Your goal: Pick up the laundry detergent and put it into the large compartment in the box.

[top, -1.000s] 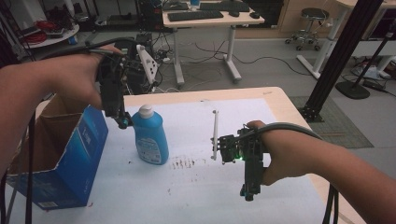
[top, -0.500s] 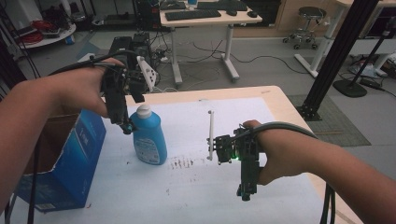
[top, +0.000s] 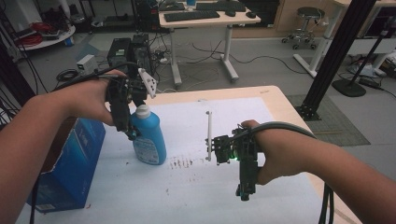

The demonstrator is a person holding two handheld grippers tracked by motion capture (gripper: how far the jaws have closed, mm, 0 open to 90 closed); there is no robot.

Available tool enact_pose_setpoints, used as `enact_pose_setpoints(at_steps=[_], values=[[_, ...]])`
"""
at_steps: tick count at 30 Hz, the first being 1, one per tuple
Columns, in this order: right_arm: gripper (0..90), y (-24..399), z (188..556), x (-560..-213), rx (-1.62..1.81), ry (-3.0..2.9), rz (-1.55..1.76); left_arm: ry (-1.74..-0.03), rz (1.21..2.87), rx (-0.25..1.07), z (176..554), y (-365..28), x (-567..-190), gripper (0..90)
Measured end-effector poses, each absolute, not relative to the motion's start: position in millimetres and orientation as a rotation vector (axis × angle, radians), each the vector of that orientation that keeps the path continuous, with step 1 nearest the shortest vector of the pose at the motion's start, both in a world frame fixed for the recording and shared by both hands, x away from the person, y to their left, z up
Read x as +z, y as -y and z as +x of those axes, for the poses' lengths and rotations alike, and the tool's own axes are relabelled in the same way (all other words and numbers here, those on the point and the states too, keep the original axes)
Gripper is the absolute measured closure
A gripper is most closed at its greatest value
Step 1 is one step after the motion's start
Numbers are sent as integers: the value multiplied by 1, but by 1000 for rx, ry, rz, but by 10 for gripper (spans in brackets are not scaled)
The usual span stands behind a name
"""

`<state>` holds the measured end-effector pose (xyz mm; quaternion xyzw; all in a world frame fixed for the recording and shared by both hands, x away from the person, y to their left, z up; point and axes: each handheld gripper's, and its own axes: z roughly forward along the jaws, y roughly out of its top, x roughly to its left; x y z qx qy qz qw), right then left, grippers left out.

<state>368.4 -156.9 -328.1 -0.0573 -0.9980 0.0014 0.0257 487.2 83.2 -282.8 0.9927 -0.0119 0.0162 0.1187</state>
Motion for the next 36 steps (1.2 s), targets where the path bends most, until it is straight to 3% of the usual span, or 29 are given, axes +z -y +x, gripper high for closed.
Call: enact_pose_setpoints(at_steps=[36], values=[[27,154,369,-333,6,3077,-171,142,3001,62,491,-70,-307,17]])
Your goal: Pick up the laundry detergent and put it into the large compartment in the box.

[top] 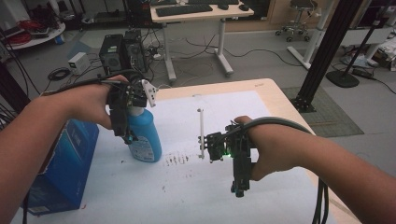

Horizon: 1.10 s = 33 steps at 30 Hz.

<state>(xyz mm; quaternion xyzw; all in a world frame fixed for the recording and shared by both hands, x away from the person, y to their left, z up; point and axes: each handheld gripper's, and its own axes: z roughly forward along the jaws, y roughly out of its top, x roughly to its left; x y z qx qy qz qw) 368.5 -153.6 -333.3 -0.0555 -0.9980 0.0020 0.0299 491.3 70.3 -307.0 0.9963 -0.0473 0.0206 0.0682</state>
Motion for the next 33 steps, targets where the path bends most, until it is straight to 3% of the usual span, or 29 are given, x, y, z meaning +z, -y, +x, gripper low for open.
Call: enact_pose_setpoints(at_steps=[10,17,26,33], values=[[26,154,368,-334,10,3077,-178,160,2990,73,493,-70,-309,18],[26,155,368,-335,9,3078,-177,177,3001,77,493,-70,-308,97],[26,155,368,-335,12,3080,-180,198,3006,118,491,-68,-308,98],[27,155,368,-335,8,3074,-178,219,3012,104,491,-69,-307,190]])
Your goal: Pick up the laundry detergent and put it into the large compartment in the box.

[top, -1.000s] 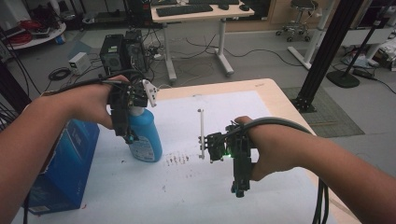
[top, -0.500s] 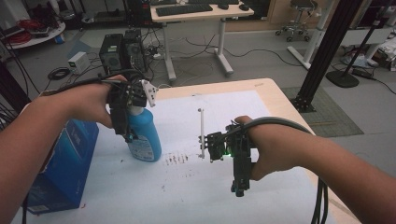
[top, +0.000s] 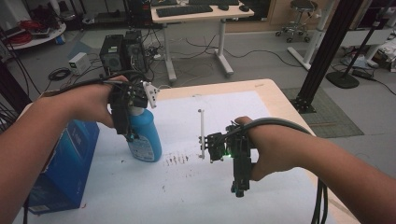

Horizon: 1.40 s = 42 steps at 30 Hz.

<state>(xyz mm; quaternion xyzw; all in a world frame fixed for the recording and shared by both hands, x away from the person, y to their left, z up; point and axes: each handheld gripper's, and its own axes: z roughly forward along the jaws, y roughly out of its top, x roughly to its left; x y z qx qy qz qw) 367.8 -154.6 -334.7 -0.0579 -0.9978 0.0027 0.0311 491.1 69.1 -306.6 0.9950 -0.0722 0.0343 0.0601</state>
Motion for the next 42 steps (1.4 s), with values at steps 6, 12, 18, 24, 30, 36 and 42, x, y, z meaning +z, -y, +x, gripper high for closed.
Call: enact_pose_setpoints(at_steps=[6,12,18,24,30,36,42], values=[[26,154,368,-335,18,3079,-171,212,3024,95,492,-69,-307,223],[26,154,369,-335,6,3078,-178,228,3023,89,490,-69,-305,250],[26,153,367,-335,17,3076,-179,229,3022,94,490,-68,-303,273],[26,153,367,-335,20,3079,-186,233,3030,85,490,-67,-305,298],[26,154,368,-336,21,3081,-178,232,3033,89,491,-67,-305,323],[26,155,369,-337,13,3074,-198,249,3030,98,491,-67,-305,338],[27,155,368,-337,12,3076,-198,174,3058,73,491,-66,-304,350]])
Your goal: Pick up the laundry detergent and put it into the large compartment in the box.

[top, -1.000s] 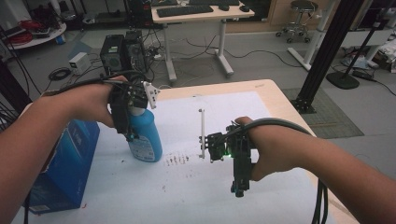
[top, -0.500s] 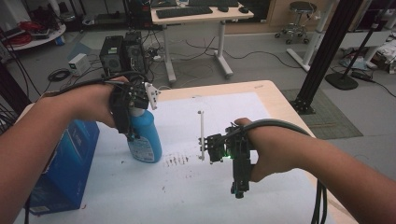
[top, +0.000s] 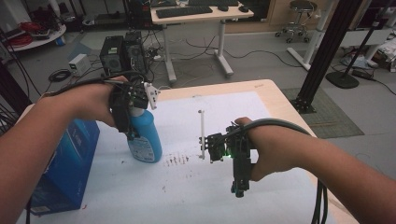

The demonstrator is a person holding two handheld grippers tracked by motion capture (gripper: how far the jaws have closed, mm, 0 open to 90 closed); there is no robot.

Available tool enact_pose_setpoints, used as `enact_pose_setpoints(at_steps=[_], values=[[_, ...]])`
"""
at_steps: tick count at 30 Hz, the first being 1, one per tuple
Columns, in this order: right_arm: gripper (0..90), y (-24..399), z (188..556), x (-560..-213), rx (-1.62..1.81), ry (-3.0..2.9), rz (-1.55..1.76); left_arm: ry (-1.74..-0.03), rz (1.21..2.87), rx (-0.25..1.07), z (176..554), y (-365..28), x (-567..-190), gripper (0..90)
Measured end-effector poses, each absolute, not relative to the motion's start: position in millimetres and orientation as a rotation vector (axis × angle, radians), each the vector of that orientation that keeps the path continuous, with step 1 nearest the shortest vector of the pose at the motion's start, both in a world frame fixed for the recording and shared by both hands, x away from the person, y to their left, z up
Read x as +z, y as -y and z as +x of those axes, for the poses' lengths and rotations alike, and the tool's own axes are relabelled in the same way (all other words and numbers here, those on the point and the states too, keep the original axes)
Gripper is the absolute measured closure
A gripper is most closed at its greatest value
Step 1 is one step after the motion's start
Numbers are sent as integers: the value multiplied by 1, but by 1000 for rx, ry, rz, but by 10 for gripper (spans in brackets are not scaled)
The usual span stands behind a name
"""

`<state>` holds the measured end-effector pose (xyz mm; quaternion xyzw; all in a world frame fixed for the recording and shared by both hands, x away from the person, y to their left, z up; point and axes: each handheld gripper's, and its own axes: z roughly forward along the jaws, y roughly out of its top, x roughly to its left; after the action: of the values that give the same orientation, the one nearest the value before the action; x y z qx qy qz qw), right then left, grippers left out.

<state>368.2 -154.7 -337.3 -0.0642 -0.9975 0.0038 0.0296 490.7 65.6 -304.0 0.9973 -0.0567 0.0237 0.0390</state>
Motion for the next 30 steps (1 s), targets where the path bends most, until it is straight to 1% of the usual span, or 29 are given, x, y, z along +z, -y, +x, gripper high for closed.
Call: enact_pose_setpoints(at_steps=[3,7,10,24,30], values=[[26,155,368,-338,15,3073,-187,93,3091,47,491,-65,-303,360],[26,155,367,-337,6,3073,-186,45,3118,20,488,-65,-299,363],[27,155,367,-337,13,3082,-169,-23,3108,-10,487,-68,-290,365],[26,150,365,-335,-12,3084,-131,-224,3113,-23,467,-75,-230,367],[26,148,363,-333,-19,3086,-120,-329,3096,-63,458,-81,-201,368]])
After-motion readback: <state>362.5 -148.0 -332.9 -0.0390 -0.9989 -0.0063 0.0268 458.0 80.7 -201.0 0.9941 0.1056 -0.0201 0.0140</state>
